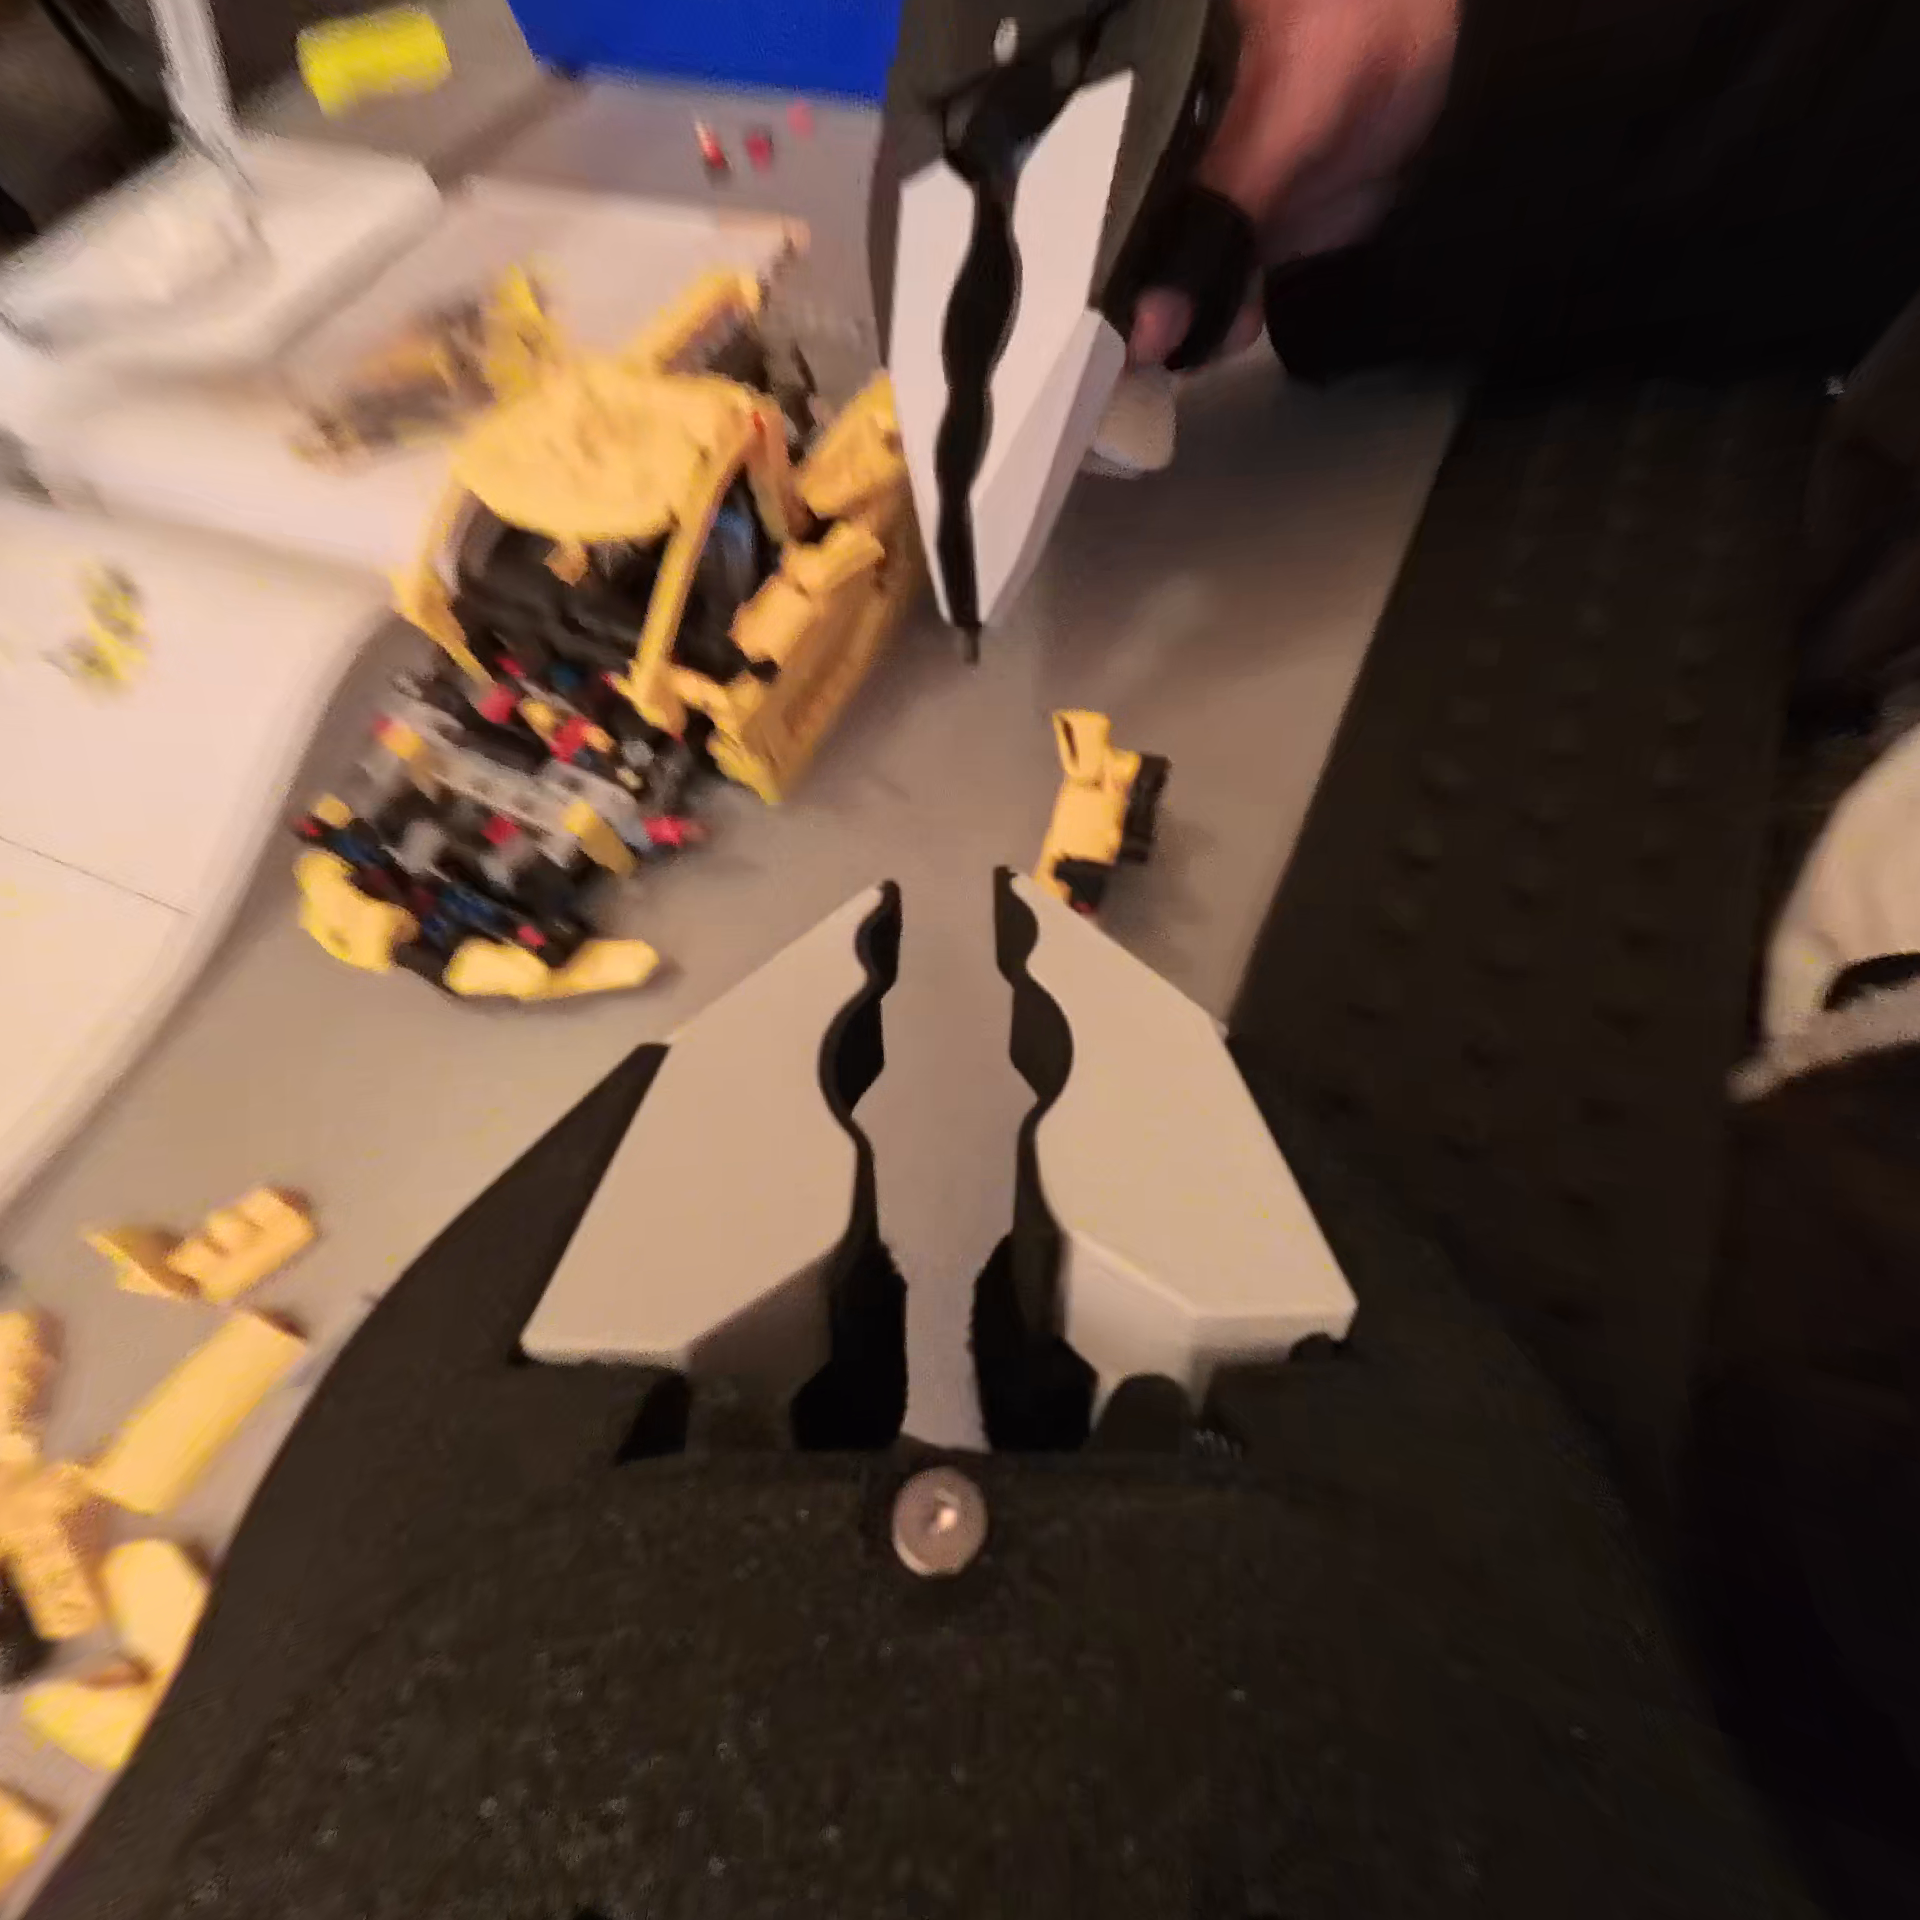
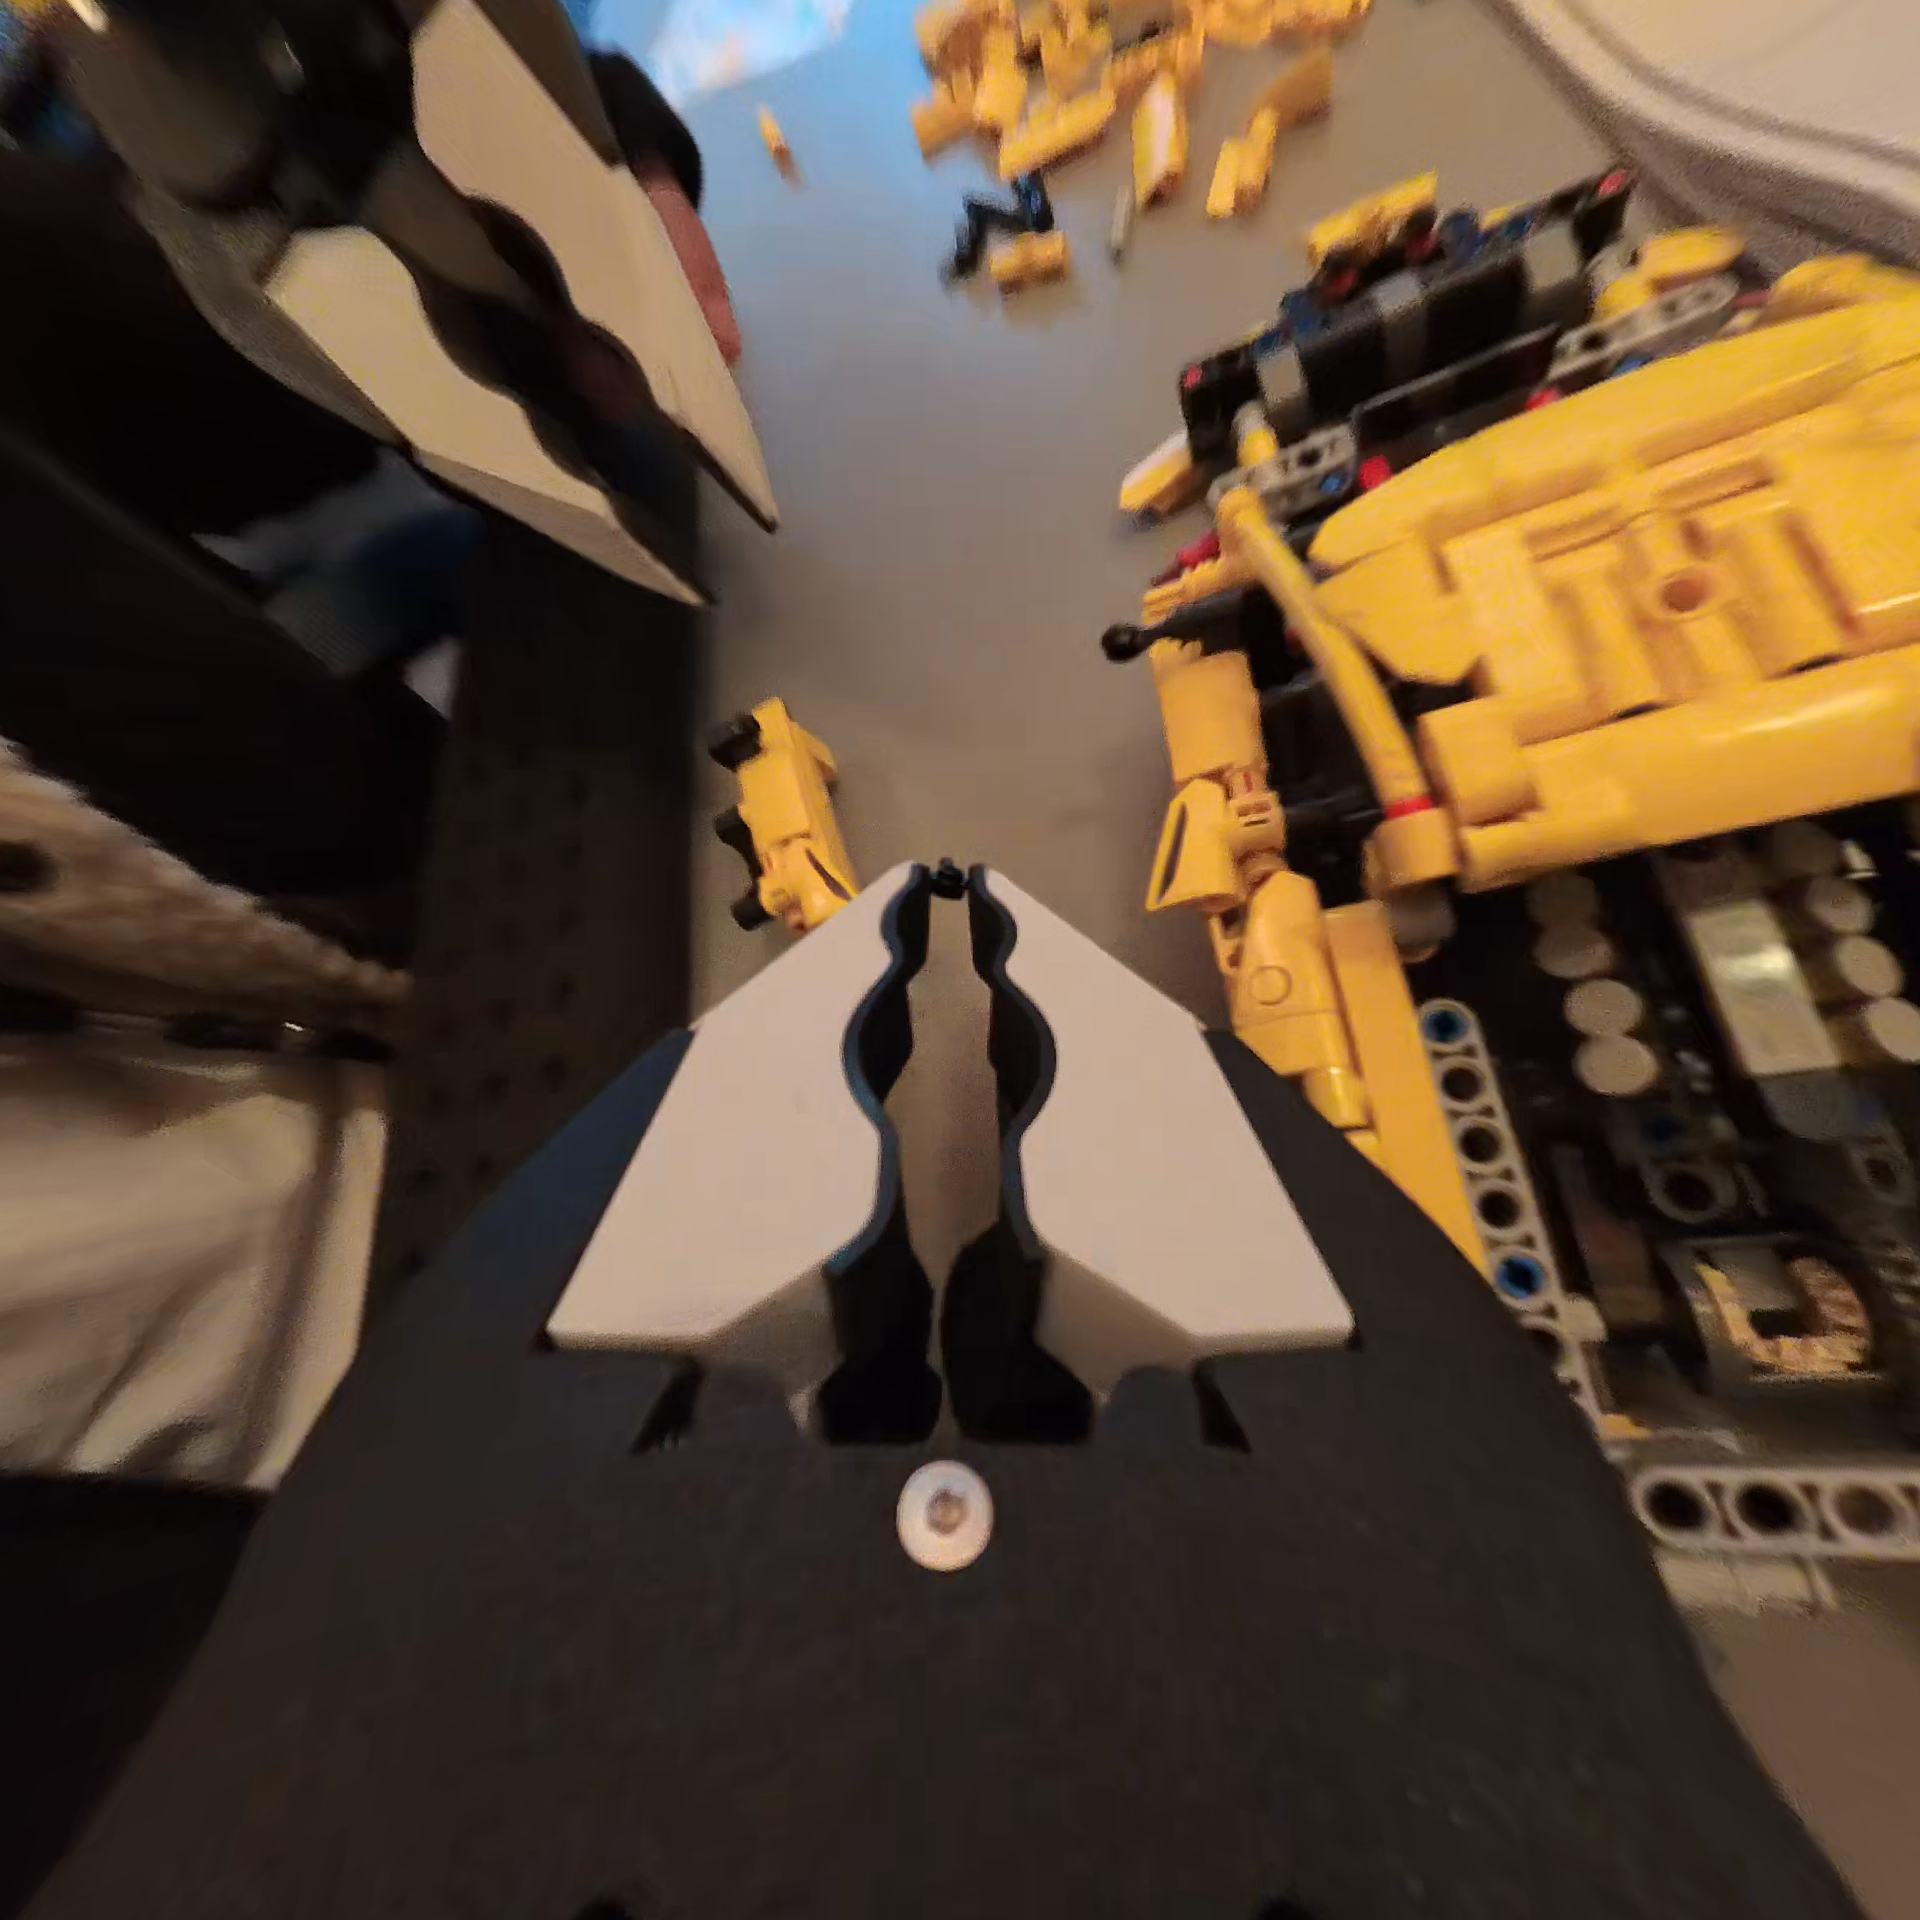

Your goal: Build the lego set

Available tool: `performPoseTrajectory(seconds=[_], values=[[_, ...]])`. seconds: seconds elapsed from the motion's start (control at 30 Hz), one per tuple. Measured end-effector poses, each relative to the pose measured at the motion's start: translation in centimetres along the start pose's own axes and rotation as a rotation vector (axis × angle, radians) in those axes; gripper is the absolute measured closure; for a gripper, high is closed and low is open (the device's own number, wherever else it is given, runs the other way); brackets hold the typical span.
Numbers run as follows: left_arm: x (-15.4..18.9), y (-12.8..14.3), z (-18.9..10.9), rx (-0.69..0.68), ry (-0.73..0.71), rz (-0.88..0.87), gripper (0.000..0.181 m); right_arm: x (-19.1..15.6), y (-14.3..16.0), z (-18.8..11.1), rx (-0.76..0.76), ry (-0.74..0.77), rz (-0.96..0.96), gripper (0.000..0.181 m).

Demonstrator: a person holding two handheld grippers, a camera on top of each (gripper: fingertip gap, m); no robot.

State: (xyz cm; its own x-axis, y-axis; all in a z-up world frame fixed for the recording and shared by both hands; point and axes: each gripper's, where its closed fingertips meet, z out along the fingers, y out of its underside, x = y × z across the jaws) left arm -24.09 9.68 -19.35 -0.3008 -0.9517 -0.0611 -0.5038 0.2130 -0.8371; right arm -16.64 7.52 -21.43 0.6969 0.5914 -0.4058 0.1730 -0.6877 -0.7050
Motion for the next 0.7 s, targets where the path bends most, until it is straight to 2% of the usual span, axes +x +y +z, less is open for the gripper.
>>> performPoseTrajectory(seconds=[0.1, 0.2, 0.43, 0.7], values=[[1.7, 0.8, 0.8, -0.037, 0.033, -0.052, 0.161, -0.2, 1.4, 1.3, -0.083, 0.033, -0.041, 0.175], [2.6, 0.8, 2.0, -0.06, 0.037, -0.073, 0.157, -0.8, 1.6, 1.7, -0.075, -0.01, -0.015, 0.175], [1.0, 1.5, 2.4, -0.108, -0.093, 0.014, 0.157, -2.5, 1.7, 1.8, -0.05, -0.098, 0.019, 0.175], [0.8, 0.3, 2.3, -0.034, -0.06, -0.071, 0.161, -3.2, 1.5, 2.0, -0.029, -0.12, 0.035, 0.175]])
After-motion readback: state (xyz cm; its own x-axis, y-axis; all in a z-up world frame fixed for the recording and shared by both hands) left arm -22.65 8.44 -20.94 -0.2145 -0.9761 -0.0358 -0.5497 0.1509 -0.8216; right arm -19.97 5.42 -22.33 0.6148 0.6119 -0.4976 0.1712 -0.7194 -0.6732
